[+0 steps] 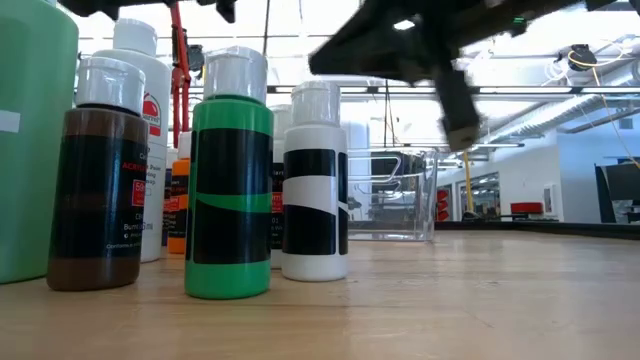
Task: Pick & Place Paint Supplies
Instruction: Put the black paint brush into the green cup
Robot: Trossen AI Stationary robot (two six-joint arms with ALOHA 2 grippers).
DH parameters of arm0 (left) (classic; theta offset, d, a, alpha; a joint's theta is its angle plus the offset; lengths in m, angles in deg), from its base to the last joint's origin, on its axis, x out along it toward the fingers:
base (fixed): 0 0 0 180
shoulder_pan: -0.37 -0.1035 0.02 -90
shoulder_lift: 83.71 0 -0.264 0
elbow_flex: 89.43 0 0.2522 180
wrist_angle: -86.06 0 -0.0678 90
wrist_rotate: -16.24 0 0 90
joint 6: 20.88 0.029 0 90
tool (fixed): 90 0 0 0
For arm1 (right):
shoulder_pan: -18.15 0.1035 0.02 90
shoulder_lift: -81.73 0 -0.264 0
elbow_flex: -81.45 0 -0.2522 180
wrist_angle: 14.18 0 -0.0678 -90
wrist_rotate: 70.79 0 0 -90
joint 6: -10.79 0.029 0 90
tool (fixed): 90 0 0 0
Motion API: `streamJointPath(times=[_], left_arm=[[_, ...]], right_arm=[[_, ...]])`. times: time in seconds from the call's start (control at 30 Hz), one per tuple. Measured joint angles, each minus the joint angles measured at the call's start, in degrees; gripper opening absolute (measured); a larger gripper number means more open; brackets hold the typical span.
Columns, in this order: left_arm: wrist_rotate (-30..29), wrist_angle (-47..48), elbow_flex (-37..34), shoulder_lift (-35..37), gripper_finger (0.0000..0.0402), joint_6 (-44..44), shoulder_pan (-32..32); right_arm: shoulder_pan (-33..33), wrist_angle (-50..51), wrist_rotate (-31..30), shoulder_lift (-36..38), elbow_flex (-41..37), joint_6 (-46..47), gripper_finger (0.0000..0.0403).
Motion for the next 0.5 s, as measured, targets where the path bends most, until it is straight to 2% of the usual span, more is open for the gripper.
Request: streamJointPath(times=[0.13, 0.23, 0.3, 0.4, 0.5], left_arm=[[-5.10, -3.72, -5.67, 4.85, 0.0000, 3.69, -1.31], [-7.15, -12.60, -12.13, 5.86, 0.0000, 5.51, -3.98], [-7.40, -20.22, -16.52, 5.83, 0.0000, 4.47, -6.54], [-7.30, -27.54, -20.50, 3.89, 0.0000, -0.66, -10.84], [-6.00, -29.41, -22.20, 1.43, 0.0000, -4.47, -14.03]], right_arm=[[-0.59, 2.20, 10.72, 8.41, -6.95, 16.37, 0.0000], [-1.94, 0.86, 19.90, 17.24, -13.29, 30.64, 0.0000], [-3.59, -0.74, 28.19, 22.97, -18.36, 40.73, 0.0000], [-6.24, -9.56, 40.71, 28.34, -27.61, 50.51, 0.0000], [-7.30, -24.30, 44.11, 29.46, -36.25, 51.84, 0.0000]])
